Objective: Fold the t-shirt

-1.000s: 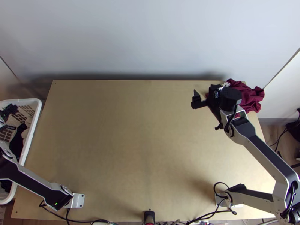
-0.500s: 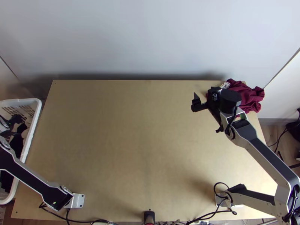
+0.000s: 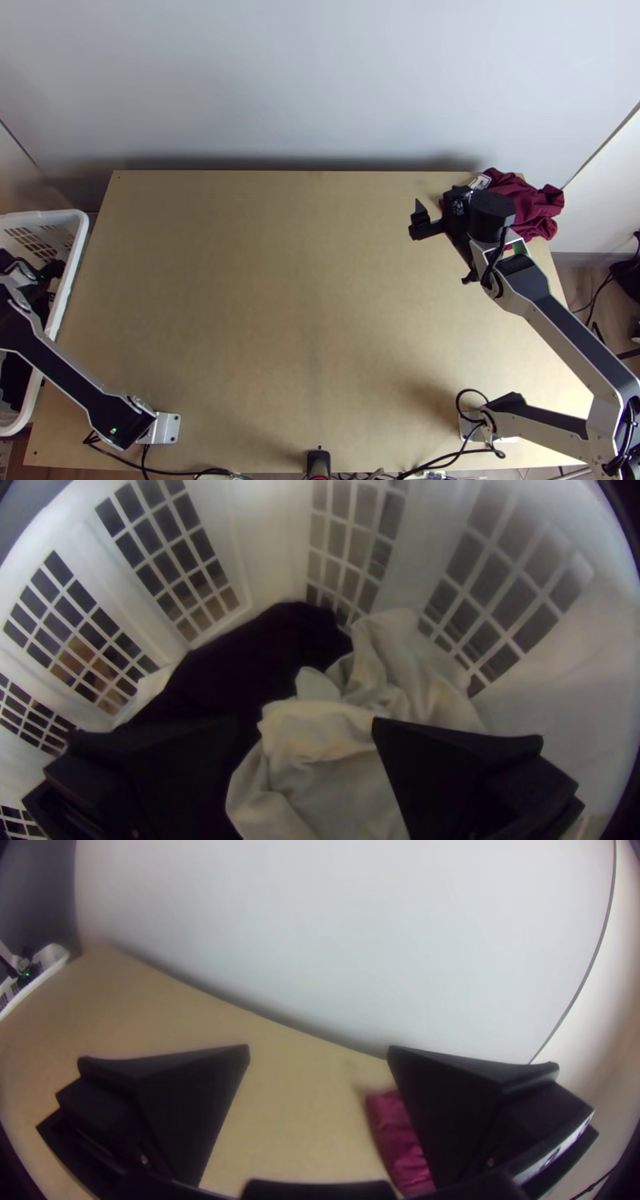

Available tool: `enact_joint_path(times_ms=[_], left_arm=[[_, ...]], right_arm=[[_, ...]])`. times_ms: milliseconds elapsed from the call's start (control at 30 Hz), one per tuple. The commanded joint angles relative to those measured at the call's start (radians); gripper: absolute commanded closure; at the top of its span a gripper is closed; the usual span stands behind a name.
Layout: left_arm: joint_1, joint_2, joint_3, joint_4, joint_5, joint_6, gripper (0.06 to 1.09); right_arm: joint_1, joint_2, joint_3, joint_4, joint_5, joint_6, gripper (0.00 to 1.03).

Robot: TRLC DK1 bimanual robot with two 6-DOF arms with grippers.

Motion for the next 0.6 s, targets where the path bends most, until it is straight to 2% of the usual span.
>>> enact_joint_path(times_ms=[0, 100, 133, 167, 200, 233, 267, 567], left_arm=[[0.003, 0.103, 0.055, -0.019, -0.002, 0.012, 0.11], [0.003, 0.13, 0.086, -0.053, -0.002, 0.009, 0.11], [0.005, 0.137, 0.092, -0.063, -0.002, 0.007, 0.17], [0.005, 0.137, 0.092, -0.074, -0.002, 0.009, 0.32], [0.005, 0.135, 0.094, -0.074, 0.0, 0.007, 0.58], [0.005, 0.135, 0.103, -0.07, 0.0, 0.0, 0.92], [0.008, 0.137, 0.12, -0.073, 0.0, -0.022, 1.04], [0.017, -0.026, 0.123, -0.109, 0.012, -0.059, 1.05]], right_arm=[[0.001, 0.002, 0.007, -0.003, 0.004, -0.008, 0.06], [0.001, 0.002, 0.01, -0.003, 0.004, -0.009, 0.06], [0.001, 0.002, 0.01, -0.003, 0.004, -0.011, 0.07], [0.001, 0.002, 0.01, -0.003, 0.004, -0.014, 0.06], [0.001, 0.002, 0.01, -0.003, 0.004, -0.016, 0.06], [0.001, 0.002, 0.009, -0.003, 0.004, -0.016, 0.06], [0.001, 0.004, 0.007, -0.001, 0.004, -0.016, 0.06], [-0.001, 0.001, -0.031, 0.008, 0.004, -0.011, 0.06]])
